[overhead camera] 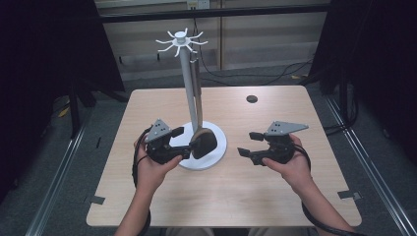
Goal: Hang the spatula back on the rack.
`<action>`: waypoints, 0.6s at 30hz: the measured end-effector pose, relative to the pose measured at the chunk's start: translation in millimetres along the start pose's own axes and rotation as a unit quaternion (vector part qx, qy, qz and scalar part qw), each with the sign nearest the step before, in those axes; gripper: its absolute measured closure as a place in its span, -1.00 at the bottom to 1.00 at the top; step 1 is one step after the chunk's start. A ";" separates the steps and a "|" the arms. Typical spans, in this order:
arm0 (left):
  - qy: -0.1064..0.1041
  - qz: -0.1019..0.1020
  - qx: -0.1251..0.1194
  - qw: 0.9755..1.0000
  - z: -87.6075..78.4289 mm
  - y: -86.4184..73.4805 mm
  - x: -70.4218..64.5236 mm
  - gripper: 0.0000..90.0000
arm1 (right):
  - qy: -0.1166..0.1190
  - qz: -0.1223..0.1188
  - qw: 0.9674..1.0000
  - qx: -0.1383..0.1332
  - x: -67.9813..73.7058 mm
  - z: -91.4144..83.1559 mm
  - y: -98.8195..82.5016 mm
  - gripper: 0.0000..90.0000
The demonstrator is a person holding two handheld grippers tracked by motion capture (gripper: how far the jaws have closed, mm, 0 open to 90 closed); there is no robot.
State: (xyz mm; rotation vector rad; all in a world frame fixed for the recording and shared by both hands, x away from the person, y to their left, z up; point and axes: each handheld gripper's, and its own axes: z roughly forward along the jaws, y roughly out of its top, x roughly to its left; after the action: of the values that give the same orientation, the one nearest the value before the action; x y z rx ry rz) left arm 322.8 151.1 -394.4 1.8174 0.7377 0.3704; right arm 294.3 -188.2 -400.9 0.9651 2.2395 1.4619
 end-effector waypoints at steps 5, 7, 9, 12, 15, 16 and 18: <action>0.002 0.000 0.009 1.000 1.5 -9.6 -0.1 -0.45 | -0.004 0.004 1.000 0.001 -3.3 -3.1 -5.5 -0.38; 0.001 -0.001 0.013 1.000 2.1 -12.6 -0.1 -0.46 | -0.005 0.006 1.000 0.002 -4.4 -4.1 -8.1 -0.39; 0.004 0.000 0.015 1.000 2.4 -15.6 -0.2 -0.48 | -0.008 0.007 1.000 0.004 -6.3 -5.1 -11.5 -0.40; 0.006 0.000 0.019 1.000 2.8 -19.4 0.2 -0.51 | -0.011 0.010 1.000 0.007 -8.6 -6.3 -16.1 -0.41; 0.008 -0.005 0.020 1.000 3.3 -24.5 0.7 -0.54 | -0.012 0.012 1.000 0.008 -10.4 -7.5 -19.9 -0.41; 0.008 -0.005 0.021 1.000 3.0 -25.6 1.0 -0.54 | -0.013 0.013 1.000 0.007 -10.9 -7.9 -21.1 -0.41; 0.010 -0.009 0.021 1.000 2.2 -29.1 2.2 -0.55 | -0.014 0.015 1.000 0.009 -11.8 -8.2 -23.5 -0.42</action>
State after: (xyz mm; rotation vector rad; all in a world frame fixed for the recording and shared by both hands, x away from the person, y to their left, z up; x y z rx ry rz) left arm 316.8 157.3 -422.4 1.8486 0.7798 0.3633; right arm 289.5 -207.9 -419.5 1.0224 2.2322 1.4348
